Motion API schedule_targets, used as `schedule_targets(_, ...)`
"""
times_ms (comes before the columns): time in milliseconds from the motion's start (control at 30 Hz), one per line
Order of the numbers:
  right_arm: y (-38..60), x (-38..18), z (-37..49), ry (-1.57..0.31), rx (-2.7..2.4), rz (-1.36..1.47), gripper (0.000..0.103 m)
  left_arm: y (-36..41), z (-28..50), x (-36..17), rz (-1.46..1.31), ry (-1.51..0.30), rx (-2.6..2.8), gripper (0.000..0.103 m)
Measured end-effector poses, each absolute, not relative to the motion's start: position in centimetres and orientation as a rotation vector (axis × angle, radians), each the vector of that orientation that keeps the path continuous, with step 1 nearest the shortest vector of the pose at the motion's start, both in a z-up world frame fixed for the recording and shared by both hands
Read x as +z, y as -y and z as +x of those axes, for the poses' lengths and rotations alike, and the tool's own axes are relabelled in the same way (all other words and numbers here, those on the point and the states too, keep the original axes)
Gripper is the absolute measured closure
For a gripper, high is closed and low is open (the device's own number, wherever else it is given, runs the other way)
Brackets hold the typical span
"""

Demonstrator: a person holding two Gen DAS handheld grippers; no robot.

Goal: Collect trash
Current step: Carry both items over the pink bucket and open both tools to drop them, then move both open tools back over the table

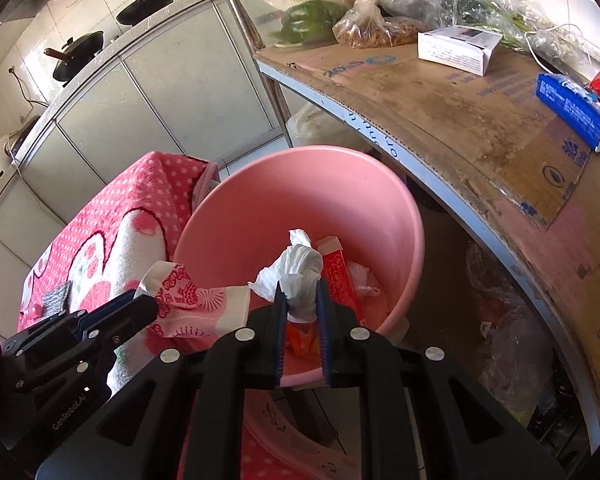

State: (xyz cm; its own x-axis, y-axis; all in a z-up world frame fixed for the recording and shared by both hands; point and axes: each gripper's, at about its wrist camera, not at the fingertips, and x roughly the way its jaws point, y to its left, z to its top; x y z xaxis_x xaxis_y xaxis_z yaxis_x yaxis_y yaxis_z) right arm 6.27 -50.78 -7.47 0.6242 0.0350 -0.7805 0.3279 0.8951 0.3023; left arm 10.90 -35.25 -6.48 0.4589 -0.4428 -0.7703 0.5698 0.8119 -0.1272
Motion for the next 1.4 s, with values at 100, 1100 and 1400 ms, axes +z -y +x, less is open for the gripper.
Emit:
schedule_targets(100, 50.8, -7.7, 6.4, -0.892, -0.181, 0.445, 0.088, 35.2, 11.1, -6.7, 0.147, -0.916, -0.629, 0.089)
schedule_targets(1100, 47.5, -4.0, 3.8, -0.854, -0.11, 0.389, 0.073, 31.6, 8.2, -2.0, 0.021, -0.88, -0.666, 0.085)
schedule_targets(1400, 43.0, -1.2, 2.6, -0.815, -0.021, 0.328, 0.073, 27.7, 5.9, 0.0, 0.016, -0.841, -0.646, 0.085)
